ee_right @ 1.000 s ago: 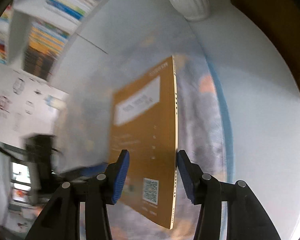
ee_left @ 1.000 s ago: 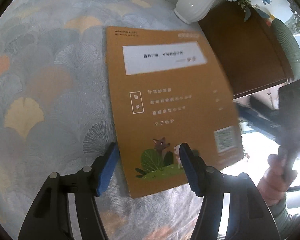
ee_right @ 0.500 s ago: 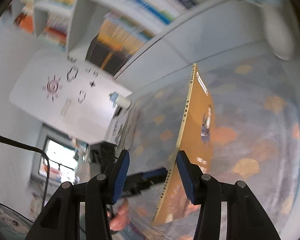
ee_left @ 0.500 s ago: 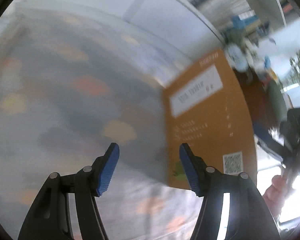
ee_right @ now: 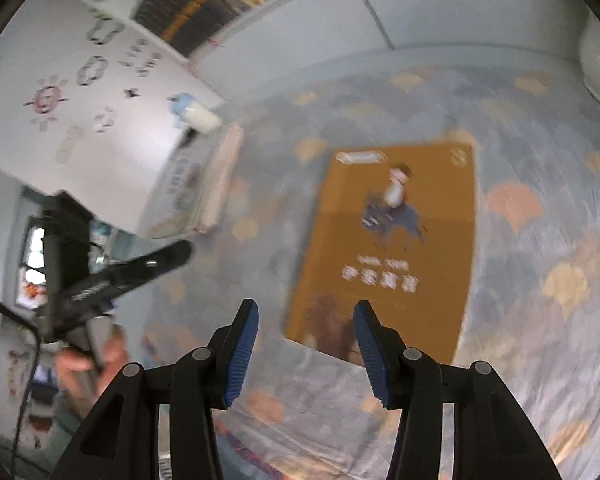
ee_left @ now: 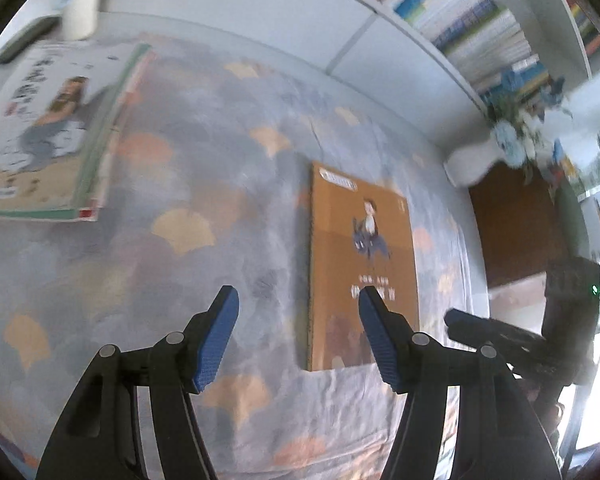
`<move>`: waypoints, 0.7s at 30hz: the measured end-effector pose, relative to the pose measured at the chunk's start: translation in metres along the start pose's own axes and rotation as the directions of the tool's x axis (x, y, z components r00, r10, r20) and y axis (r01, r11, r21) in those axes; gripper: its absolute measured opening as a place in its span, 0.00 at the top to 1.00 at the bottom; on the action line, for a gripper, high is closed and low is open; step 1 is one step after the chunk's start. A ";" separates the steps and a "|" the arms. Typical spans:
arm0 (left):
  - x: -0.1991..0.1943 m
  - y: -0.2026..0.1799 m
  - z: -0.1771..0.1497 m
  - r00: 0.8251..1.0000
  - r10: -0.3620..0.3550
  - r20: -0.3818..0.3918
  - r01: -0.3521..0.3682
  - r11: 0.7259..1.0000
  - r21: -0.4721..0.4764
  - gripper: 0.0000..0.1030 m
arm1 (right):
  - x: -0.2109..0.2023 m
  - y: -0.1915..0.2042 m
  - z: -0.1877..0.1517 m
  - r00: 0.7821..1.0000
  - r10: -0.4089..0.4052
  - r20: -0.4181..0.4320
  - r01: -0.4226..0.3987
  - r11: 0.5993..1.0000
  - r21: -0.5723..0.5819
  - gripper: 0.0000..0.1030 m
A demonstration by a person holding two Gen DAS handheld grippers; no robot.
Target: Organize books
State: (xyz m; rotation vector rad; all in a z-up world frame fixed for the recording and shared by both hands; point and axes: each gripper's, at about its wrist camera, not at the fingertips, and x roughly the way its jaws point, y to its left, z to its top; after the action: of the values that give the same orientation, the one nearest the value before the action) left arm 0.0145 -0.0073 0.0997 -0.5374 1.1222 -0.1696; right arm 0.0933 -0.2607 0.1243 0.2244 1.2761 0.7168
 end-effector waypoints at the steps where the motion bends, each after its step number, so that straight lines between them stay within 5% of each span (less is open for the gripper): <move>1: 0.005 -0.003 0.000 1.000 -0.006 -0.019 0.006 1.000 0.016 0.43 | 0.004 -0.007 -0.001 0.999 -0.042 -0.007 0.042 0.999 0.033 0.53; 8: 0.044 -0.024 0.020 0.993 0.017 -0.121 0.003 0.987 0.160 0.42 | 0.013 -0.043 0.006 0.980 -0.194 -0.039 0.198 0.968 0.155 0.53; 17: 0.082 -0.020 0.037 0.982 -0.015 -0.189 0.054 0.977 0.206 0.44 | 0.021 -0.079 0.035 0.949 -0.313 -0.032 0.312 0.920 0.237 0.53; 21: 0.095 -0.021 0.042 0.982 -0.041 -0.184 0.082 0.972 0.219 0.63 | 0.033 -0.086 0.053 0.933 -0.360 -0.012 0.353 0.908 0.228 0.55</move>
State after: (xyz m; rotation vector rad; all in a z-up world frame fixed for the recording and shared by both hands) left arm 0.0956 -0.0491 0.0469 -0.3590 1.2422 -0.4013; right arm 0.1769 -0.2947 0.0682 0.1793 1.3243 0.2520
